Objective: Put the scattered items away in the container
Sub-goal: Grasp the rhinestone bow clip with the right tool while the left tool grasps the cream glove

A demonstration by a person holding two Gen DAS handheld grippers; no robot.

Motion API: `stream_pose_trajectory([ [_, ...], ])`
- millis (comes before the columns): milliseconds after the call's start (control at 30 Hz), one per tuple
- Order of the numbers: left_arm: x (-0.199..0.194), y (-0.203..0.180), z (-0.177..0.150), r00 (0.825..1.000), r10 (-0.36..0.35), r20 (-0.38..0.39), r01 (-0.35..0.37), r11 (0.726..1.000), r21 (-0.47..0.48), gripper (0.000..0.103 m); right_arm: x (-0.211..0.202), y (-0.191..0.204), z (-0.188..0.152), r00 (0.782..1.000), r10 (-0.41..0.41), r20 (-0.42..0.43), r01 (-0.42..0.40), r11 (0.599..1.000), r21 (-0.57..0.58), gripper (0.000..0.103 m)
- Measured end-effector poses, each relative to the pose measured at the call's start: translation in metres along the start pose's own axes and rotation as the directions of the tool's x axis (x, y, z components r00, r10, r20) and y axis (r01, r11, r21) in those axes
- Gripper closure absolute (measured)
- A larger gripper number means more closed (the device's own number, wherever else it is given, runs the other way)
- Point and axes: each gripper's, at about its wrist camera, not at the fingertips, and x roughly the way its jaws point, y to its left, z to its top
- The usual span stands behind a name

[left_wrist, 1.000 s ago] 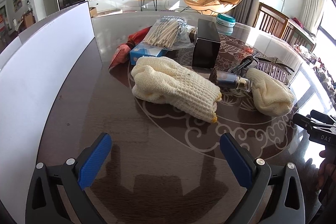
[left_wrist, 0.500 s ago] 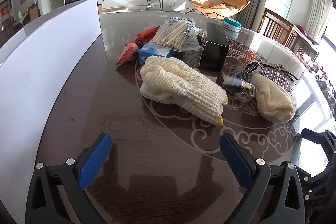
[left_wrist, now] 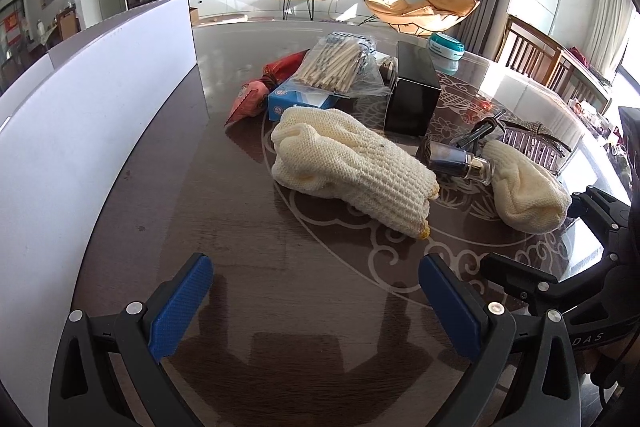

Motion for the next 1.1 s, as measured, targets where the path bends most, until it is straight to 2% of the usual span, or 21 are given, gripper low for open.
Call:
stream_pose_trajectory([
  [400, 0.003, 0.000, 0.000, 1.000, -0.005, -0.012, 0.005, 1.000, -0.002, 0.000, 0.010, -0.019, 0.016, 1.000, 0.000, 0.000, 0.000, 1.000, 0.015, 0.000],
  [433, 0.003, 0.001, 0.000, 1.000, -0.007, -0.015, 0.007, 1.000, -0.003, 0.000, 0.009, -0.020, 0.015, 1.000, -0.009, 0.006, 0.008, 1.000, 0.023, 0.004],
  [533, 0.005, 0.002, 0.001, 1.000, -0.015, -0.022, 0.015, 1.000, -0.012, 0.000, -0.001, -0.022, 0.009, 0.999, -0.019, 0.043, 0.017, 0.999, 0.037, 0.030],
  [633, 0.003, 0.004, 0.001, 1.000, -0.021, -0.019, 0.021, 0.999, -0.032, 0.000, -0.006, -0.028, 0.004, 0.998, -0.022, 0.060, 0.018, 0.998, 0.058, 0.043],
  [733, -0.001, 0.003, 0.007, 1.000, -0.001, -0.012, 0.000, 0.999, -0.050, 0.000, -0.007, -0.029, 0.003, 0.998, -0.030, 0.063, 0.025, 0.997, 0.067, 0.043],
  [800, 0.000, 0.000, 0.016, 1.000, -0.018, -0.018, 0.017, 0.996, -0.084, 0.000, -0.006, -0.027, 0.005, 0.997, -0.052, 0.060, 0.049, 0.997, 0.057, 0.043],
  [900, 0.006, -0.007, 0.038, 0.999, -0.035, -0.011, 0.033, 0.990, -0.138, 0.000, -0.006, -0.029, 0.005, 0.997, -0.044, 0.060, 0.040, 0.997, 0.065, 0.043],
  [1000, 0.018, -0.014, 0.060, 0.998, 0.056, -0.018, -0.058, 0.984, -0.166, 0.000, -0.005, -0.028, 0.005, 0.997, -0.046, 0.060, 0.042, 0.997, 0.064, 0.043],
  [1100, 0.047, -0.013, 0.068, 0.986, 0.121, -0.116, -0.138, 0.978, -0.156, 0.000, -0.005, -0.028, 0.005, 0.997, -0.047, 0.061, 0.043, 0.997, 0.064, 0.043],
])
